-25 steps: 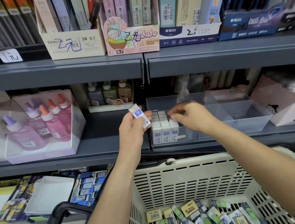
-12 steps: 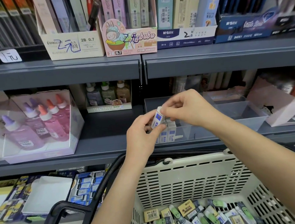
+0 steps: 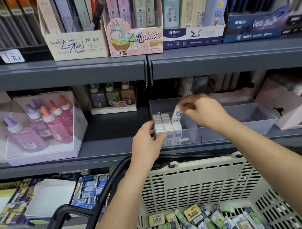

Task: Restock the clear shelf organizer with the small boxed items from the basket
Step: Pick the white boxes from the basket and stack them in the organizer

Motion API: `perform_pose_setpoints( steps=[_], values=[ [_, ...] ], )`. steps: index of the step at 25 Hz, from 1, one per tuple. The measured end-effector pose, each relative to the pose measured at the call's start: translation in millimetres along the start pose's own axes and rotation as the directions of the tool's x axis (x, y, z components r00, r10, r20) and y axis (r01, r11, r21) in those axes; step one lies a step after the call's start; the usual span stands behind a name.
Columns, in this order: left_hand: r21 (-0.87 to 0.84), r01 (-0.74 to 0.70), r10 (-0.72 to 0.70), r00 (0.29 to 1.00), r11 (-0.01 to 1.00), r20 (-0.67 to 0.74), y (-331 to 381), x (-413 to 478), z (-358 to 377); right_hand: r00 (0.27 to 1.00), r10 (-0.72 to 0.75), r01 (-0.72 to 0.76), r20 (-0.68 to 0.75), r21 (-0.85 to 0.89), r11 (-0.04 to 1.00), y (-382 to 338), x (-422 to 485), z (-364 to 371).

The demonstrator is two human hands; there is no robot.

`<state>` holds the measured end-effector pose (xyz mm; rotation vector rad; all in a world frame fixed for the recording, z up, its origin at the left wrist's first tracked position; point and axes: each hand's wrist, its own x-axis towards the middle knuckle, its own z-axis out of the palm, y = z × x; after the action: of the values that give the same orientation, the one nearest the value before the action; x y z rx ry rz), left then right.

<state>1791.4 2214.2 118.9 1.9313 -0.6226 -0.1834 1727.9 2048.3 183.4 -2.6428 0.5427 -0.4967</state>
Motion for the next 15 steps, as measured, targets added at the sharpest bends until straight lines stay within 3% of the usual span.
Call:
perform_pose_setpoints(
  steps=[7,15],
  values=[
    [-0.007,0.010,-0.010,1.000,1.000,-0.022,-3,3,3,0.989,-0.015,0.022,0.147,-0.045,0.999,8,5,28],
    [-0.031,0.025,-0.026,0.999,0.999,-0.027,-6,3,7,0.983,-0.046,0.055,0.179,-0.045,0.997,13,1,29]
  ],
)
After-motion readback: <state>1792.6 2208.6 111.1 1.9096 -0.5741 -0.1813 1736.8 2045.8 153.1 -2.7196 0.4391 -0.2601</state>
